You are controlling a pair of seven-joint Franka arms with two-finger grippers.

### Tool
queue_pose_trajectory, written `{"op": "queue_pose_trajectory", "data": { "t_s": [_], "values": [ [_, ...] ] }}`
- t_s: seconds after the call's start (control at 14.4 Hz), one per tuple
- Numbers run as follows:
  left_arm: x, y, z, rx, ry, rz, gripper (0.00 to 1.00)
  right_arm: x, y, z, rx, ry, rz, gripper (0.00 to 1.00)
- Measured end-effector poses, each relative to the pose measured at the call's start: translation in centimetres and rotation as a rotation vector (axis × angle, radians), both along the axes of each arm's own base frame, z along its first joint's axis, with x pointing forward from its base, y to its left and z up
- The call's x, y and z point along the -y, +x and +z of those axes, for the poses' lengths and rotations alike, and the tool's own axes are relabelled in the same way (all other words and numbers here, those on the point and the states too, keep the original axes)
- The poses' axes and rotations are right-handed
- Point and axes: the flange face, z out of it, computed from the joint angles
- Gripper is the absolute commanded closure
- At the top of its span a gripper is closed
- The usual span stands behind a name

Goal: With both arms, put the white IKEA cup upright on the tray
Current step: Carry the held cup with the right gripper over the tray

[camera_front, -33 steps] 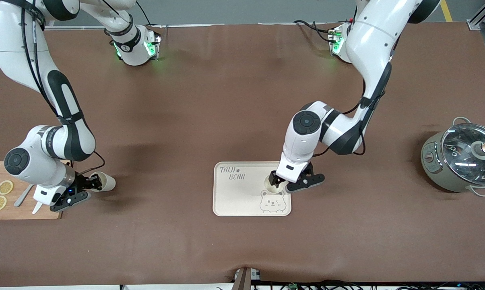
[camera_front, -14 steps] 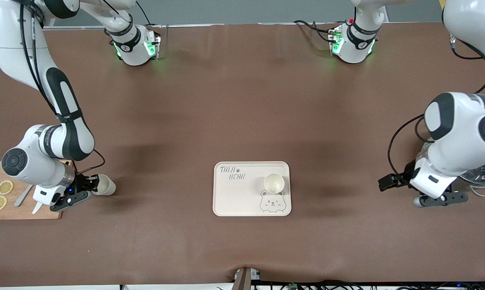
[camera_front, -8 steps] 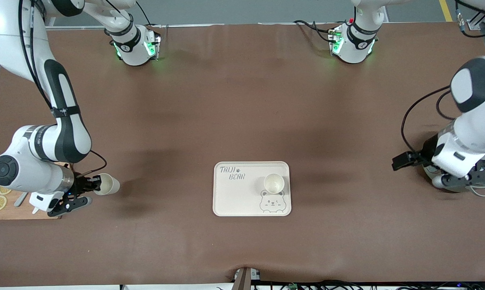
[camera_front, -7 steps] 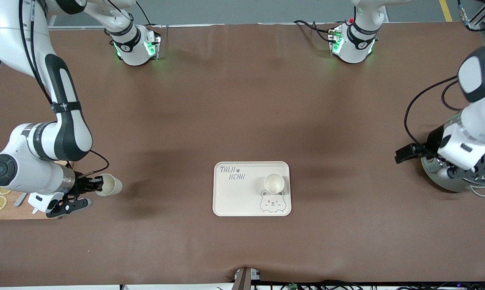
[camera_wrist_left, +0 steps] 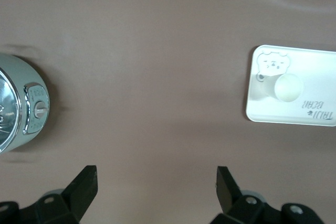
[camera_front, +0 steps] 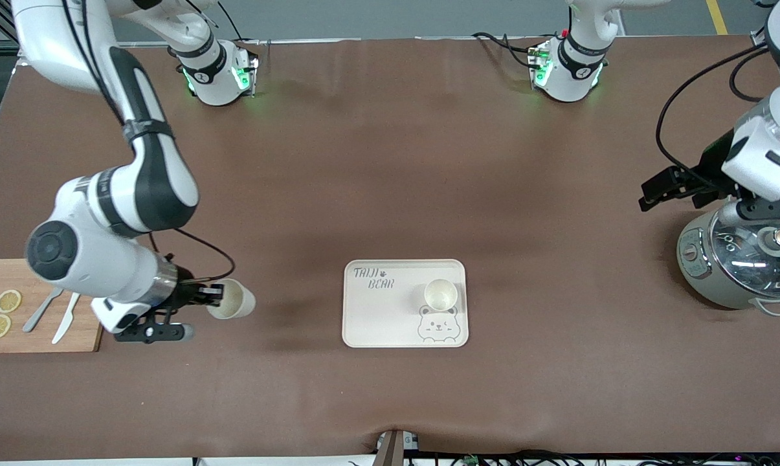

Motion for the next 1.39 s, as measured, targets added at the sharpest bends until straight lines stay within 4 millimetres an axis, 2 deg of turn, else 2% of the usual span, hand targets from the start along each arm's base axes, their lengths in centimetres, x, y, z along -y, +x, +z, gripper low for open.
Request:
{"op": "queue_pose_trajectory", "data": {
  "t_s": [0.14, 0.28, 0.49, 0.84, 1.39],
  "values": [
    [0.2, -0.9, 1.8, 0.02, 0.0, -0.013, 0.0, -4.3, -0.4, 0.0, 0.019, 0.015, -0.086, 1.0],
    [0.1, -1.9, 3.2, 0.03, 0.006, -0.079, 0.0, -8.1, -0.7, -1.2, 0.042, 0.033, -0.137, 1.0],
    [-0.6, -2.2, 3.6, 0.033, 0.013, -0.145, 0.0, -11.9, -1.1, -3.7, 0.056, 0.052, -0.193, 1.0],
    [-2.0, -2.0, 2.7, 0.004, 0.124, -0.224, 0.0, -16.2, -1.5, -7.7, 0.081, 0.078, -0.233, 1.0],
    [-2.6, -2.8, 1.7, -0.094, 0.149, -0.292, 0.0, -20.6, -3.2, -12.5, 0.083, 0.083, -0.208, 1.0]
  ]
}}
